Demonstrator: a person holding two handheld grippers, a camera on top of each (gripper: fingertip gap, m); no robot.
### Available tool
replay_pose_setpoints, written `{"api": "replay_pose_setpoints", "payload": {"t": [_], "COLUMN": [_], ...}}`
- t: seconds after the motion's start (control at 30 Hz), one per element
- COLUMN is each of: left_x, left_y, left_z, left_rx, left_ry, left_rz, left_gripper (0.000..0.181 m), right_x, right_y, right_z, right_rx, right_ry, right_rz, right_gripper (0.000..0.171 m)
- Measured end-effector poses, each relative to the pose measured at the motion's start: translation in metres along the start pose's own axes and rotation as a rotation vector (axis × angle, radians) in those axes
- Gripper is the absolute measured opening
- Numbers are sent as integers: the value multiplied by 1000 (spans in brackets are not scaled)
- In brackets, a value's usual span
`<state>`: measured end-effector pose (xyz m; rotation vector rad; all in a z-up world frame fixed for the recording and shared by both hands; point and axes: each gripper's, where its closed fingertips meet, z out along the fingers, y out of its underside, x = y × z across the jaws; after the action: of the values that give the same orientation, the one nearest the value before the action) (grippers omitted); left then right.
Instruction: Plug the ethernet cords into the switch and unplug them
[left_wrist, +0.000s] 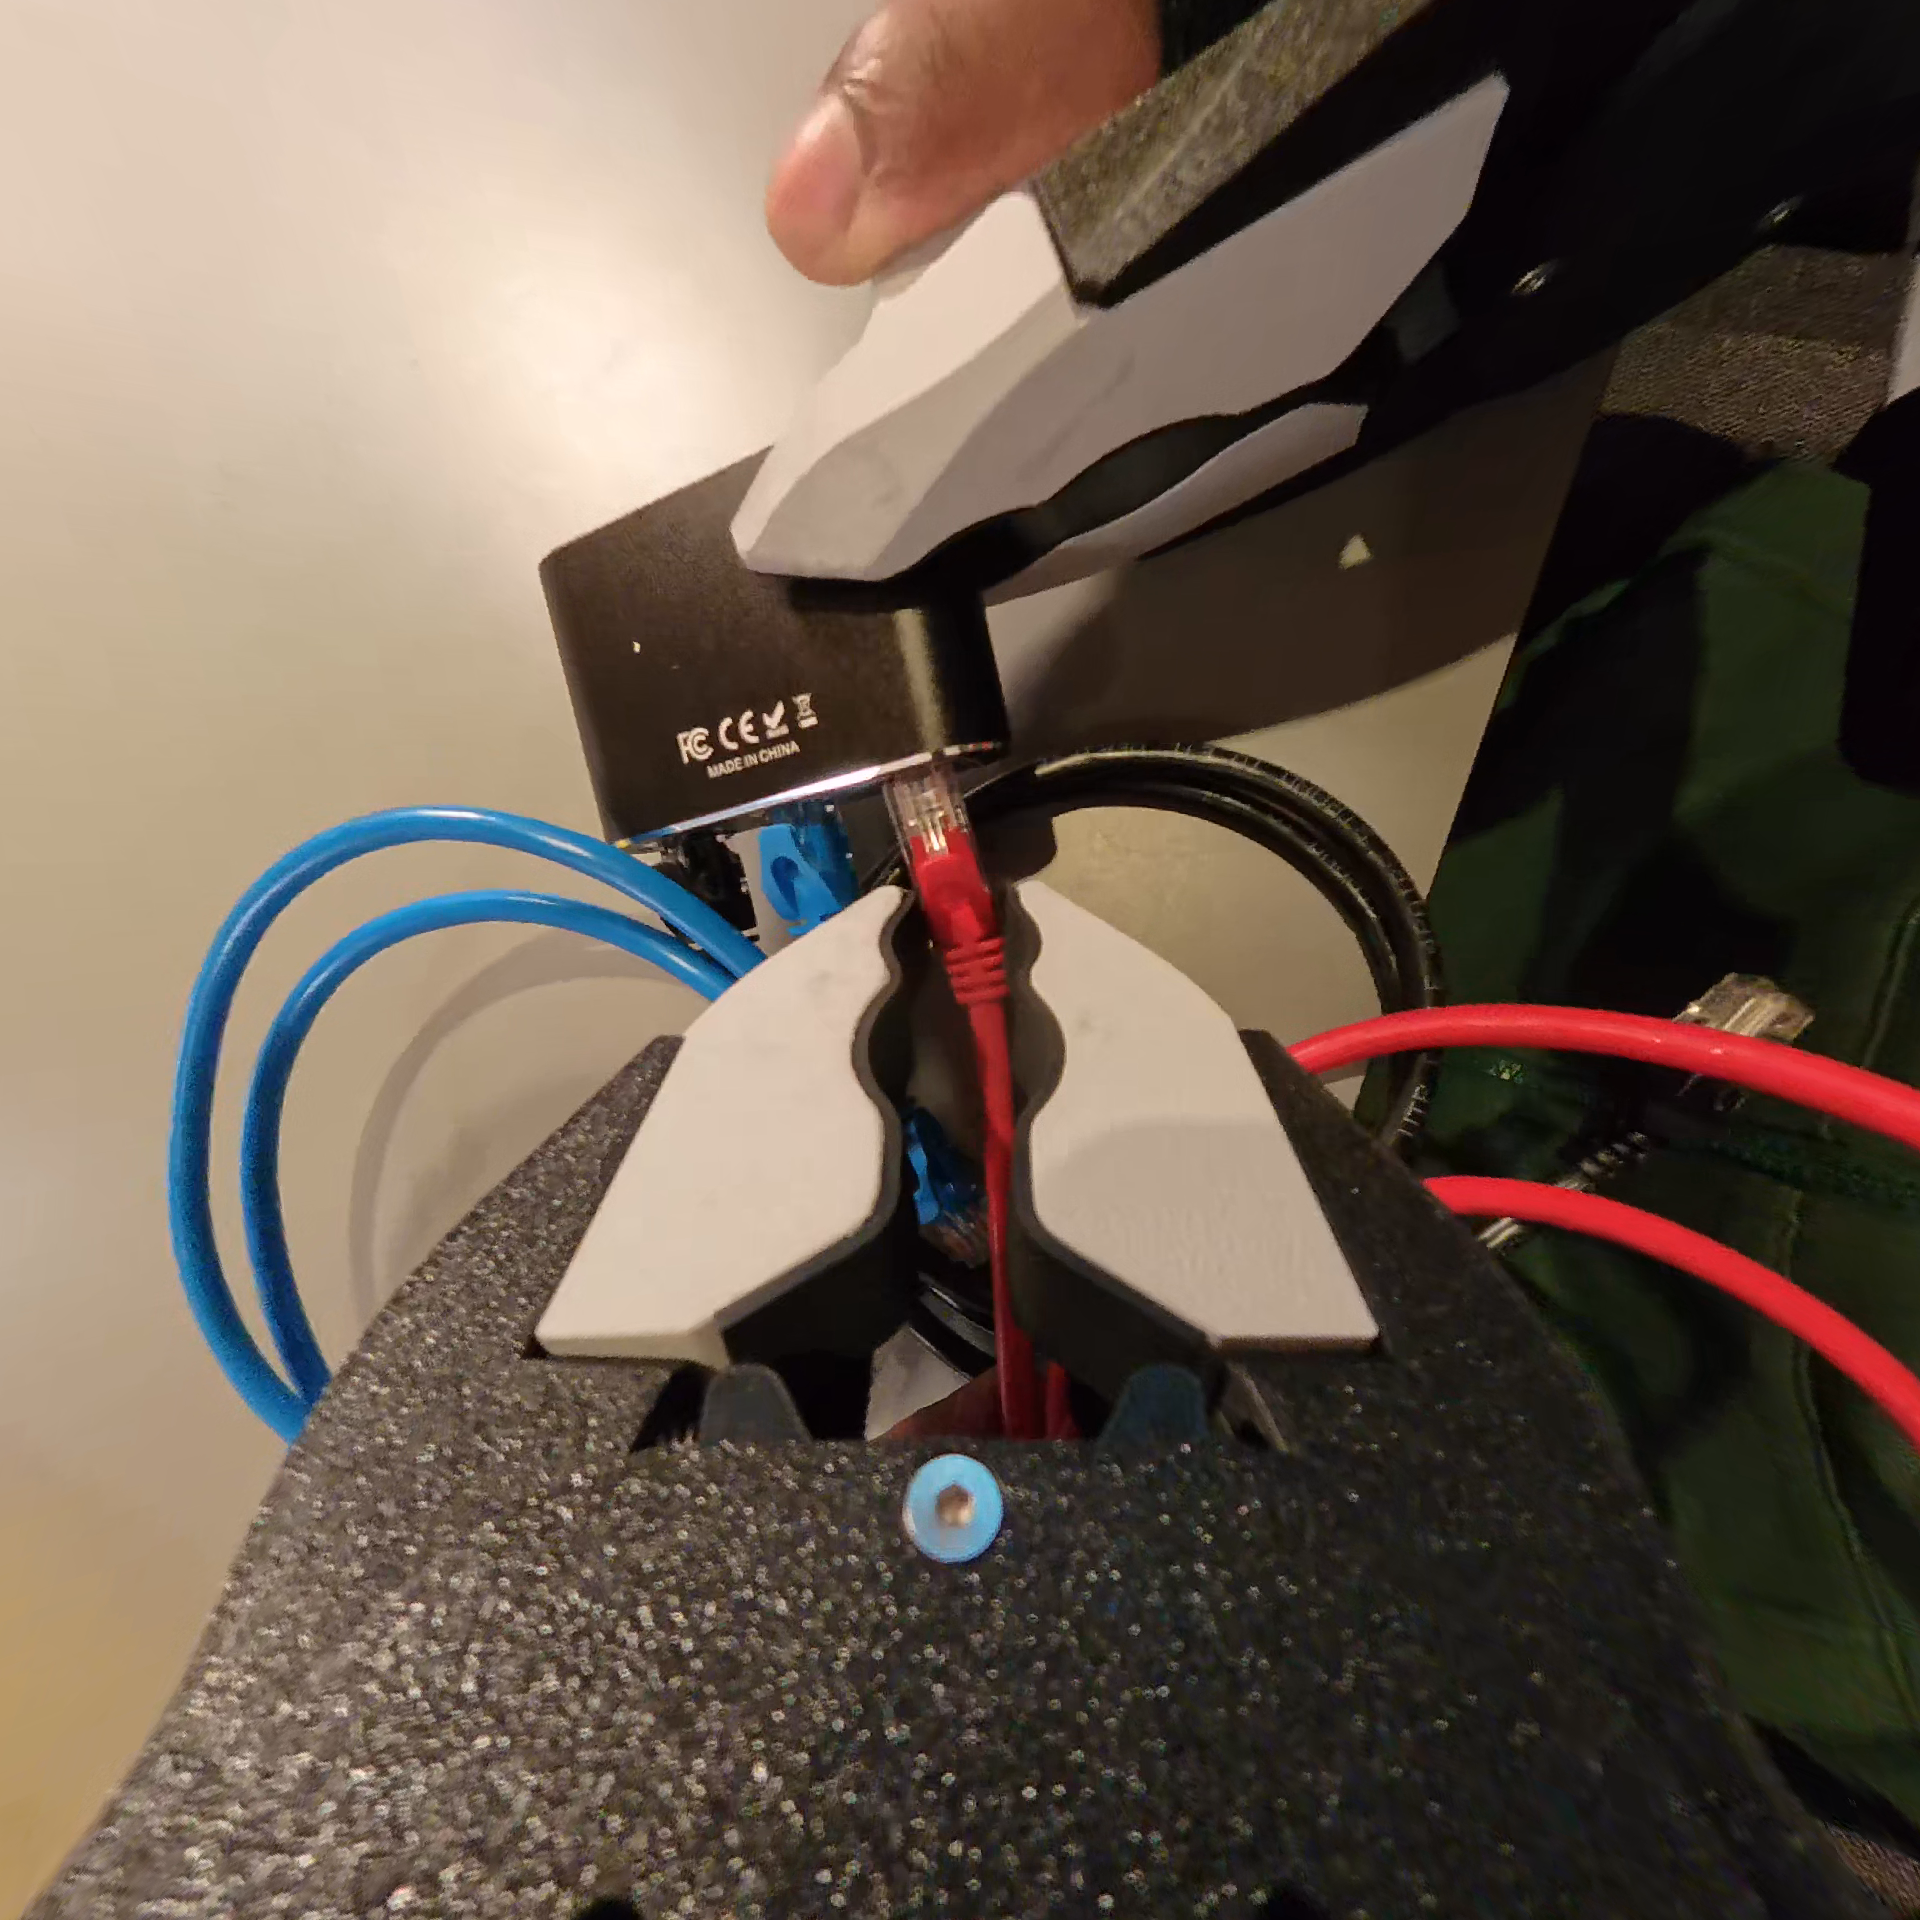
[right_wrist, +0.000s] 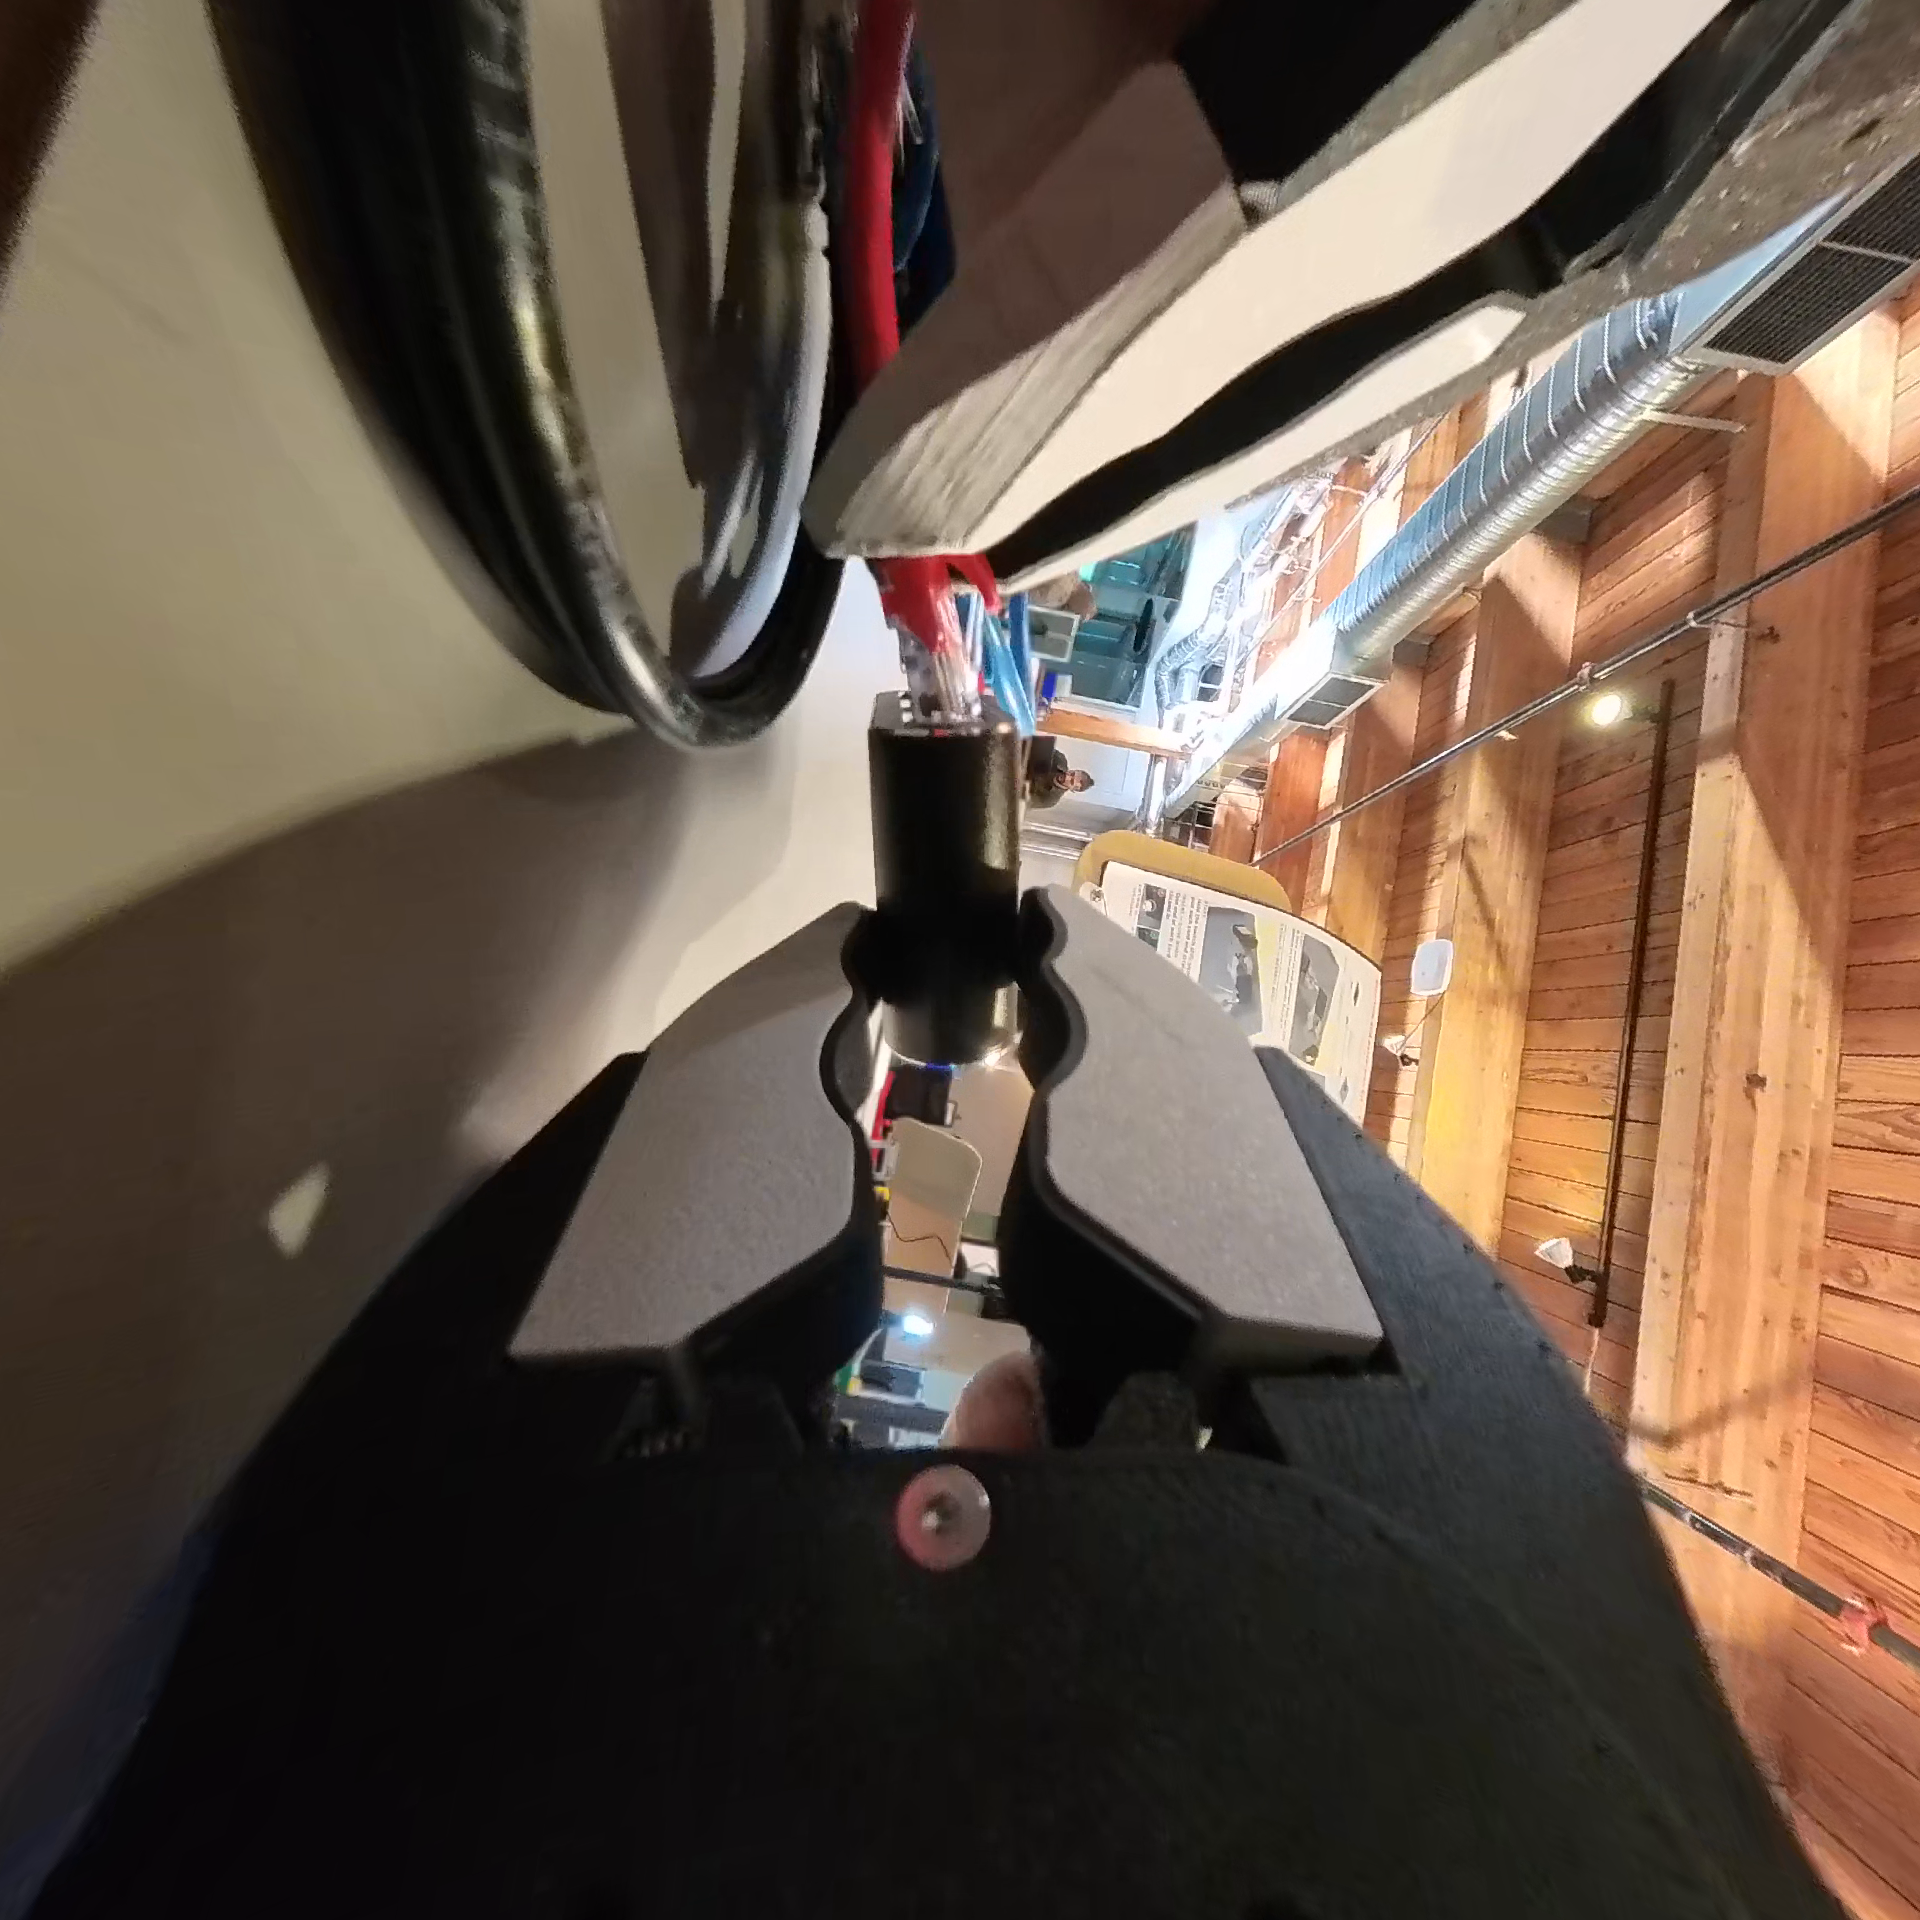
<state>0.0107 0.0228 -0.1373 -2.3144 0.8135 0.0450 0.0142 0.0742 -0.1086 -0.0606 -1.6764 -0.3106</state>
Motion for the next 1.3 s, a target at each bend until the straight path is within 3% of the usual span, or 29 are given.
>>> {"api": "replay_pose_setpoints", "payload": {"t": [0.8, 1.3], "left_x": [3, 0], "left_y": [5, 4], "left_z": [-4, -14], "left_rx": [-46, 21], "left_ry": [10, 50], "left_rz": [-12, -31], "left_gripper": [14, 14], "right_x": [-1, 3], "right_y": [-5, -12], "right_z": [1, 0], "right_rx": [29, 19], "right_ry": [-7, 18], "right_rz": [31, -25], "right_gripper": [25, 25]}}
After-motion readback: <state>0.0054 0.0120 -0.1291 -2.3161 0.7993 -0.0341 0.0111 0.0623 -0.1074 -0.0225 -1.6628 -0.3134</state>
